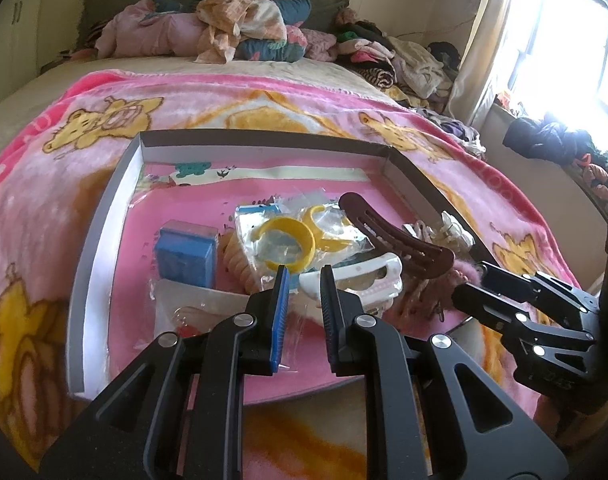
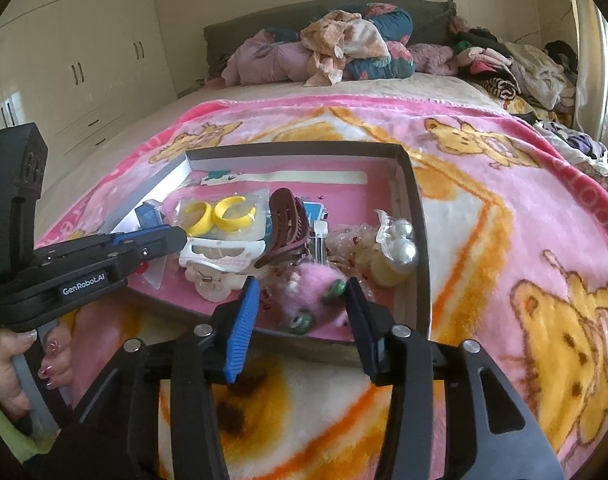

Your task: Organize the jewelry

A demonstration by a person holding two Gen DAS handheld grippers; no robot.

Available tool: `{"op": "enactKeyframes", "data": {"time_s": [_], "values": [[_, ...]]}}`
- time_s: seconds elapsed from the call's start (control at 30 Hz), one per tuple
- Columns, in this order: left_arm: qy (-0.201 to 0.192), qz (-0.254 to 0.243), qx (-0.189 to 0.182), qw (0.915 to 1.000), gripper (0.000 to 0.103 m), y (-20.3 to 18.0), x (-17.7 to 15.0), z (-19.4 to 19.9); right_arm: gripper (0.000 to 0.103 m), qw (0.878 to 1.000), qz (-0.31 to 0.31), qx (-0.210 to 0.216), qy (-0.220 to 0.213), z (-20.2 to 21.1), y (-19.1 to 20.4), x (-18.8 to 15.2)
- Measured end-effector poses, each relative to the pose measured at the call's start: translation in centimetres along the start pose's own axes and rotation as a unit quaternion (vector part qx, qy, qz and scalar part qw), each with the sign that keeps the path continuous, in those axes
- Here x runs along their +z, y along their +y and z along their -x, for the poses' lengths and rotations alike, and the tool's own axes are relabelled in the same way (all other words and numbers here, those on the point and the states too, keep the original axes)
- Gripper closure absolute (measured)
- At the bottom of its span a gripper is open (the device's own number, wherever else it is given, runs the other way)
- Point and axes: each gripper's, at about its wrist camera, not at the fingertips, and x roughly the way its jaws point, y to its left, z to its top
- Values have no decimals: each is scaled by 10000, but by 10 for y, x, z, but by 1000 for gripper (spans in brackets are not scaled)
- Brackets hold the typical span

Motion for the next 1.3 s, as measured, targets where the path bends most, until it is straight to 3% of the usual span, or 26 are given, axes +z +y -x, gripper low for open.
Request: {"op": "enactKeyframes", "data": {"time_s": [0.37,0.67,0.73,0.97,1.1,1.3], "values": [[-53,27,58,10000,83,2,-7,16,44,9997,18,-98,-201,23,1,-5],[-157,-29,121,9998,65,-1,-8,30,25,9988,-40,-229,-420,41,-1,-6],[-192,-34,140,9997,55,-2,-8,33,23,9986,-63,-252,-457,44,-2,-5],[-295,-41,200,9994,36,-1,-7,45,12,9979,-119,-301,-553,53,-3,-5],[-362,-34,227,9991,12,-1,-7,53,8,9973,-134,-369,-622,59,-3,-5],[-484,-57,296,9984,12,0,-6,65,7,9961,-136,-470,-736,68,-2,-5]]}}
